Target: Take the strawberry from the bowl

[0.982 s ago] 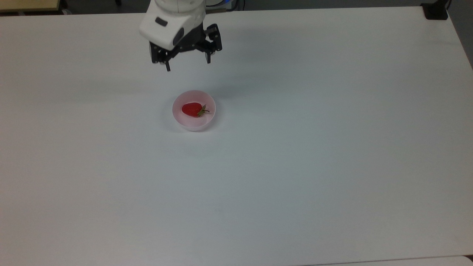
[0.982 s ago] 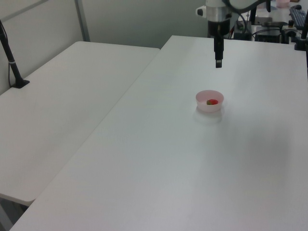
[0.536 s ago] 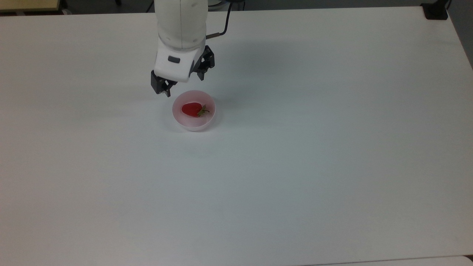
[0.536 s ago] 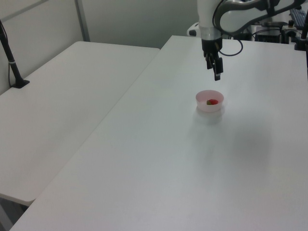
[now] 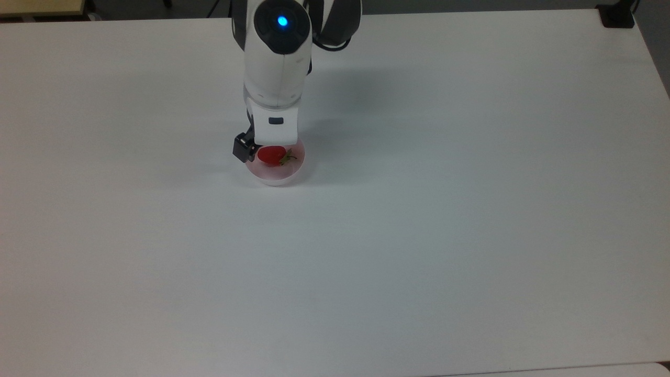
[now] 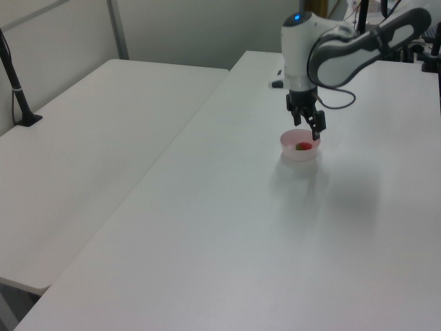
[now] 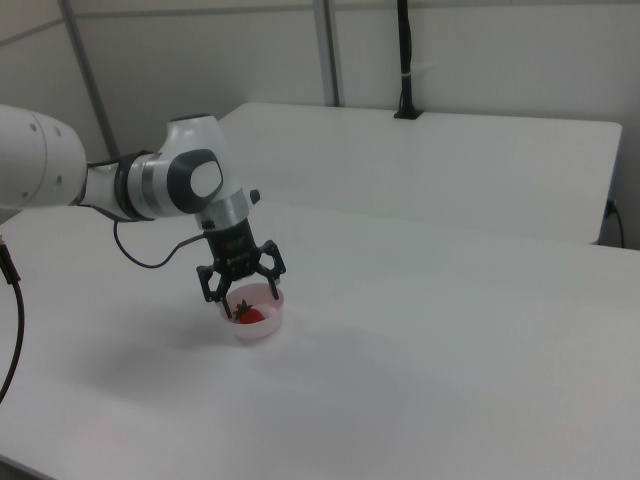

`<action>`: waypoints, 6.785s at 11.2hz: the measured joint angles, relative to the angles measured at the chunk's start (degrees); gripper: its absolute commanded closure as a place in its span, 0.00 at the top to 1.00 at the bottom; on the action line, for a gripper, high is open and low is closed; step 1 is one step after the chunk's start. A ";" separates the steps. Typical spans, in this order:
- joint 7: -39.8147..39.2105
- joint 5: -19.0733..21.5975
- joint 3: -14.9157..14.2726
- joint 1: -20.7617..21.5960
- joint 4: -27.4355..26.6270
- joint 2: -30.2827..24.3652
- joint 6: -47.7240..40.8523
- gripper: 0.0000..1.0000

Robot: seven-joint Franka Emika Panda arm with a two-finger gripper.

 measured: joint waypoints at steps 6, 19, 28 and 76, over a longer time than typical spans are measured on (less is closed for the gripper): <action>-0.04 -1.06 0.31 0.04 -0.54 1.09 0.59 0.82; 0.66 -2.68 1.76 0.05 -0.55 3.68 3.02 0.59; 2.00 -2.83 1.95 -0.26 1.14 4.03 4.59 0.38; 49.61 2.76 2.81 -5.13 14.53 -9.36 -20.65 1.00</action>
